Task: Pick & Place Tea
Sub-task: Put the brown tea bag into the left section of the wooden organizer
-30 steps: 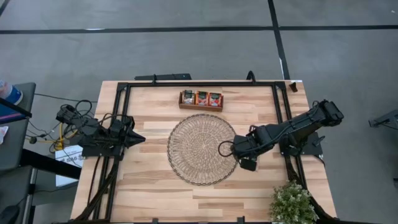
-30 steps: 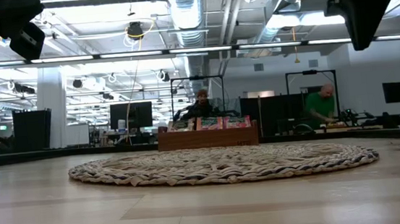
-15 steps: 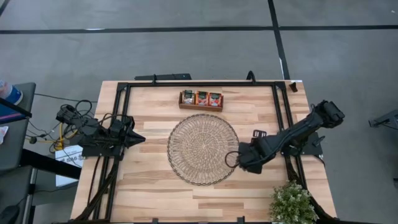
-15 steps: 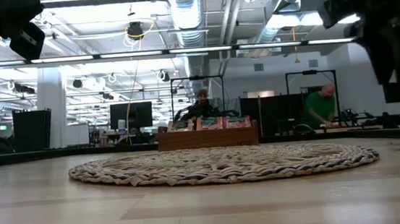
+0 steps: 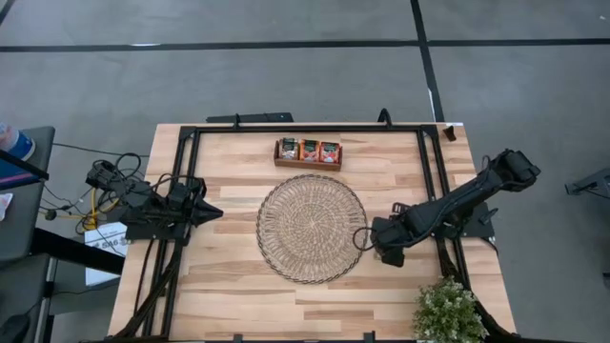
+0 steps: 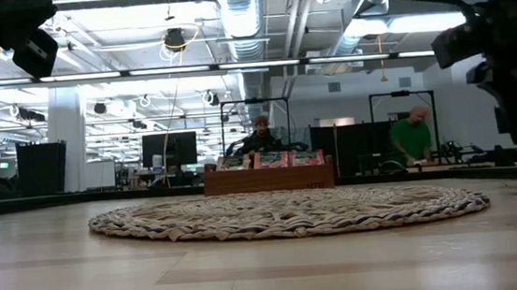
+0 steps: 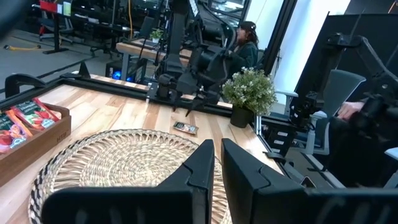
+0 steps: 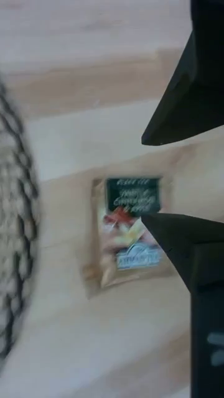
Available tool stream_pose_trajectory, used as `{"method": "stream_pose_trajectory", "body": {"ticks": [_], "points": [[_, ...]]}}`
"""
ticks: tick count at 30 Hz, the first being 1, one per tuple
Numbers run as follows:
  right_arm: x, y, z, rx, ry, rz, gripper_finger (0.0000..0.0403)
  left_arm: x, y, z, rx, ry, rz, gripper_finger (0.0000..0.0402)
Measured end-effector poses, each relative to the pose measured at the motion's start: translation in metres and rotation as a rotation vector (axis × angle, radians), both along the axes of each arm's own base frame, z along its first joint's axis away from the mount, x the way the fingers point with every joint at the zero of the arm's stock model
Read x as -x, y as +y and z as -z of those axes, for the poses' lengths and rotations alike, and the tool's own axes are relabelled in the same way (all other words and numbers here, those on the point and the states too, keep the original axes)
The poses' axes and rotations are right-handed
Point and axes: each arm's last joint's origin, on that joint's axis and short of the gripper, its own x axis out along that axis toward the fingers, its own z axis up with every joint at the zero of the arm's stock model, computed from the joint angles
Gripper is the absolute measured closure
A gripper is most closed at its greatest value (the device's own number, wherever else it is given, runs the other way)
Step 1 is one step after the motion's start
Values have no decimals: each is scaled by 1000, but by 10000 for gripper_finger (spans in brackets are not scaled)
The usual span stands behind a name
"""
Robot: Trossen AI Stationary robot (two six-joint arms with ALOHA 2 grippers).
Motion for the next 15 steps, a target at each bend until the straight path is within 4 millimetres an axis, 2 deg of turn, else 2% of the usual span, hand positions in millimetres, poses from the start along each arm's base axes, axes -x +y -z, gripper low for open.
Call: {"method": "stream_pose_trajectory", "body": {"ticks": [5, 15], "points": [[3, -5, 6, -77, -54, 16, 215, 0, 0, 0, 3, 1, 0, 380], [8, -20, 27, -116, -14, 20, 216, 0, 0, 0, 22, 2, -5, 380]]}}
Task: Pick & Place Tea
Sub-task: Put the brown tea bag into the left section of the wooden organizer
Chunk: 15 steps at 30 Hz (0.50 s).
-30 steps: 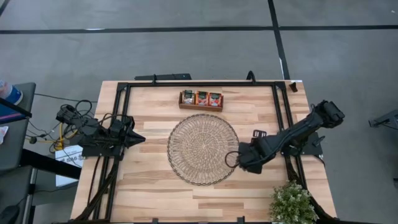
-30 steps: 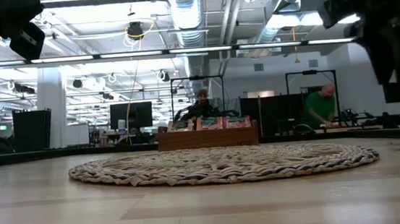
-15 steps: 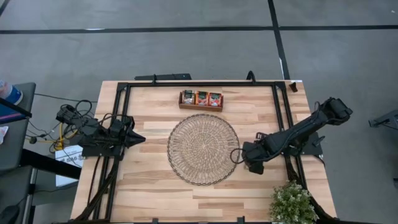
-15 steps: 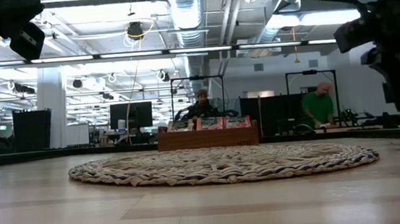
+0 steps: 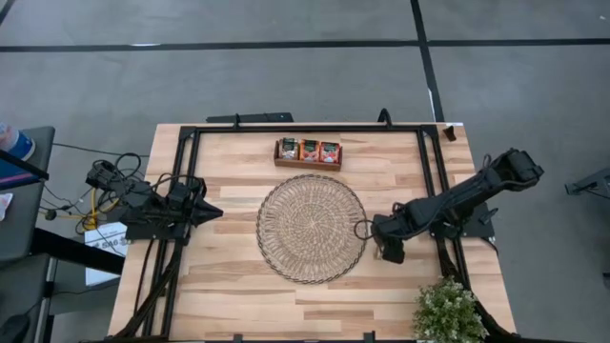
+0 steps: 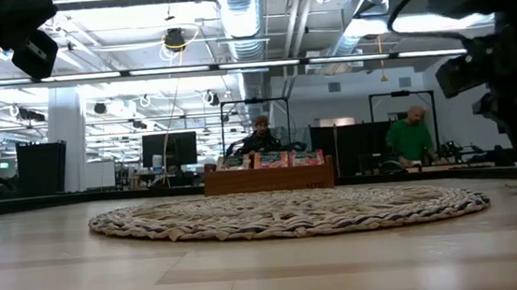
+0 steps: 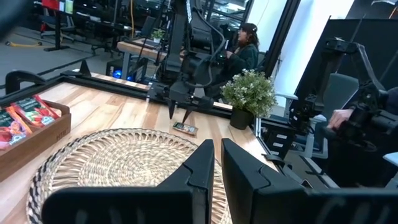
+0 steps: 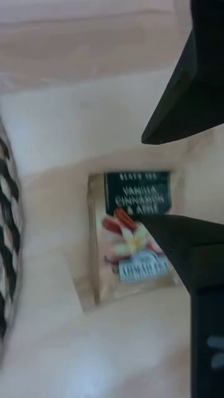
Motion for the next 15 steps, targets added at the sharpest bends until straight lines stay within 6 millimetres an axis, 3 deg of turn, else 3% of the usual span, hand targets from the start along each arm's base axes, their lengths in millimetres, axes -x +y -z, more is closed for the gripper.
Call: {"method": "stream_pose_trajectory", "body": {"ticks": [10, 15], "points": [[7, -14, 18, -67, 34, 51, 215, 0, 0, 0, 1, 0, -2, 380], [7, -17, 22, -62, 64, 75, 236, 0, 0, 0, 1, 1, -2, 380]]}}
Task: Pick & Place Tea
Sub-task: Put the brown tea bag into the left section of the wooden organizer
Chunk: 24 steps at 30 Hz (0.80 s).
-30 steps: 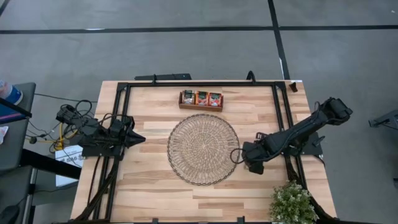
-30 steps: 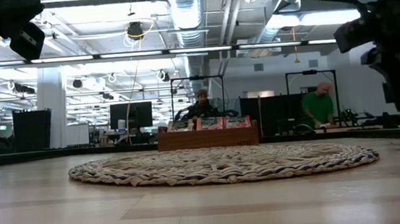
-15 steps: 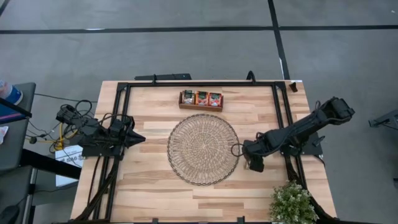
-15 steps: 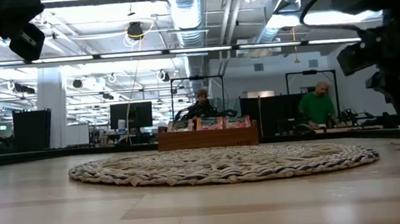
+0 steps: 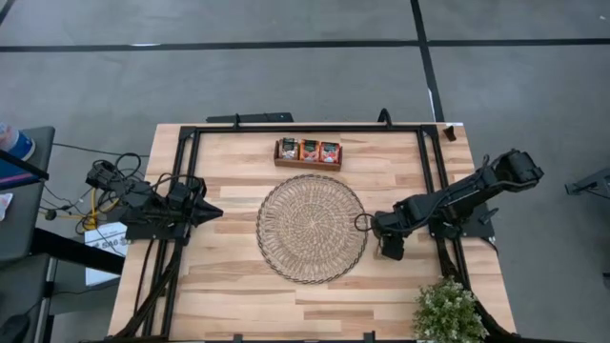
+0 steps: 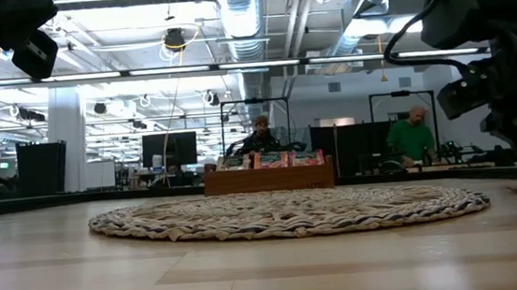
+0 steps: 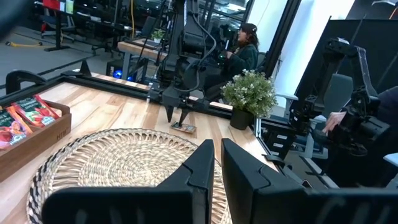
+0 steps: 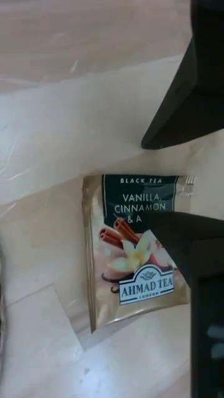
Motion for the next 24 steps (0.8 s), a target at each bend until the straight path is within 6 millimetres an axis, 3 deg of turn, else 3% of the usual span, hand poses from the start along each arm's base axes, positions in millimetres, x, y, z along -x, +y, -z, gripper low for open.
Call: {"method": "stream_pose_trajectory", "body": {"ticks": [15, 24], "points": [[-2, 1, -2, -18, 40, 4, 394, 0, 0, 0, 0, 0, -1, 380], [-14, -1, -35, 117, 86, 23, 401, 0, 0, 0, -1, 0, 0, 380]]}}
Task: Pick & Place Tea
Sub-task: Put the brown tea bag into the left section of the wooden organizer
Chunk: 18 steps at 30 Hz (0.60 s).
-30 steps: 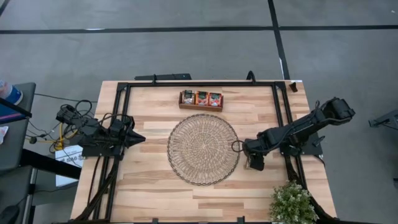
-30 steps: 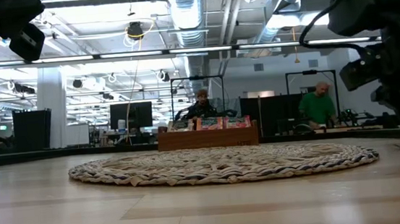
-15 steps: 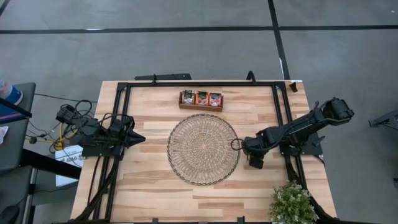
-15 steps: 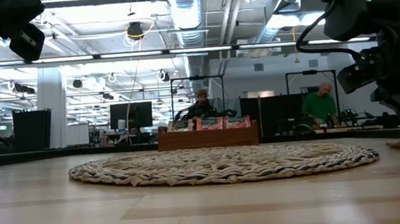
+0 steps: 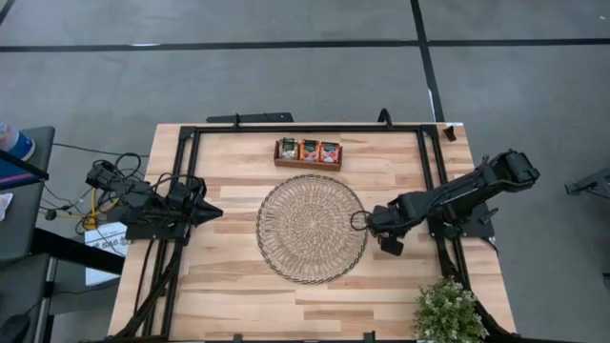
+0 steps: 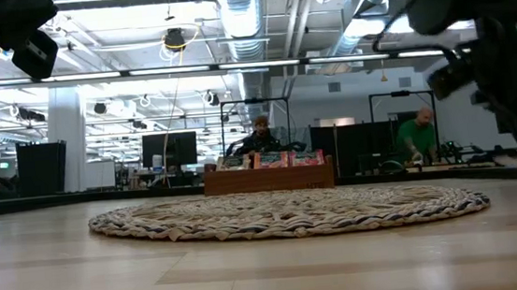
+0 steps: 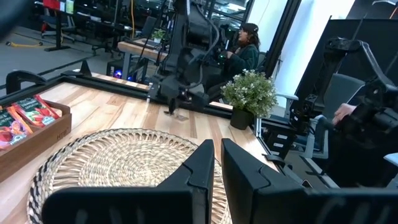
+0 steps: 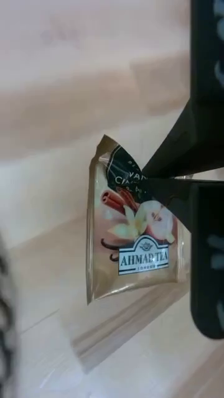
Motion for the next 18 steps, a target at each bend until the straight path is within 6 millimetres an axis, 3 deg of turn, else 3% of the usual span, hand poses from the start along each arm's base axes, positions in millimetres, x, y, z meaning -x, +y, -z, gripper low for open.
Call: {"method": "stream_pose_trajectory", "body": {"ticks": [9, 13, 18], "points": [[-34, -4, -78, 284, -180, -7, 402, 0, 0, 0, -2, 0, 0, 380], [-54, -19, -109, 447, -253, -38, 402, 0, 0, 0, -2, 0, 0, 380], [-87, -50, -127, 617, -221, -117, 403, 0, 0, 0, -3, 0, 0, 380]]}}
